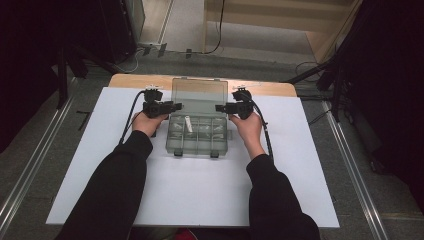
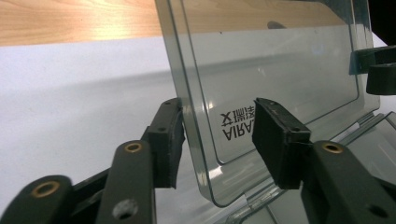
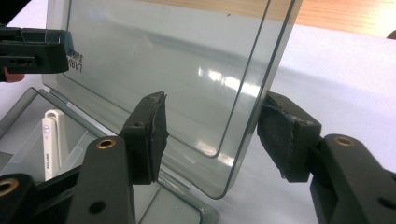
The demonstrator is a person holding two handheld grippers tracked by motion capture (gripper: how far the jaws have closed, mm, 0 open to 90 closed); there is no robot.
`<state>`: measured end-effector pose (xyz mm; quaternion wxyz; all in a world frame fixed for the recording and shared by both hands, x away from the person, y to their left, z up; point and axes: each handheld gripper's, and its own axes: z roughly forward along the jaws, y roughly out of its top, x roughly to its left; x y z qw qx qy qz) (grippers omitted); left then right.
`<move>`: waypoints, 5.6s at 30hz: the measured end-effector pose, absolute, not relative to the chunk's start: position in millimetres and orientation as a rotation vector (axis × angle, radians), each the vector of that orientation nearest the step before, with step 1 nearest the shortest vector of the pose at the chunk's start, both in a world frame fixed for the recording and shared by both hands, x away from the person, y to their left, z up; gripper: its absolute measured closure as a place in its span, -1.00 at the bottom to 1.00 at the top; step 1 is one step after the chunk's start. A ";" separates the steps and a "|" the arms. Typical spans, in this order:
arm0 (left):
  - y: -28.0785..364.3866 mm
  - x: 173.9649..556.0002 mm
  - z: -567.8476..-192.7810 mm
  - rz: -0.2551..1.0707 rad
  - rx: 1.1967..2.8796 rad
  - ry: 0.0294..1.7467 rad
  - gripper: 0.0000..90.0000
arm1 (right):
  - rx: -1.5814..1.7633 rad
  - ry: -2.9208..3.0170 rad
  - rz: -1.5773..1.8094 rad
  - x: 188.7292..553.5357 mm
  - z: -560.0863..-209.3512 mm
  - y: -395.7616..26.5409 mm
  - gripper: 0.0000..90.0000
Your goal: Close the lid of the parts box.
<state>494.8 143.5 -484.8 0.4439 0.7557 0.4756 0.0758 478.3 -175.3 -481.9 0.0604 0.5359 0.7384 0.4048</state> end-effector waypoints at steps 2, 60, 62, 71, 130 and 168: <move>144.8 494.4 -483.0 0.187 1.873 1.173 0.22 | 1.614 2.238 1.228 477.6 -480.2 -175.8 0.00; 167.5 456.5 -457.9 0.087 1.937 1.078 -0.16 | 1.399 2.269 1.281 439.4 -458.4 -179.8 0.25; 169.3 454.8 -457.3 0.082 1.941 1.073 -0.22 | 1.384 2.270 1.274 438.4 -458.5 -179.2 0.25; 182.9 446.3 -454.5 0.048 1.957 1.097 -0.14 | 1.373 2.260 1.296 435.4 -460.0 -180.2 0.25; 163.6 475.4 -413.7 0.008 1.959 1.010 0.98 | 1.402 2.396 1.316 408.7 -447.8 -210.1 0.41; 169.8 439.5 -412.7 0.000 1.965 0.947 0.98 | 1.379 2.440 1.331 421.5 -421.4 -202.5 1.00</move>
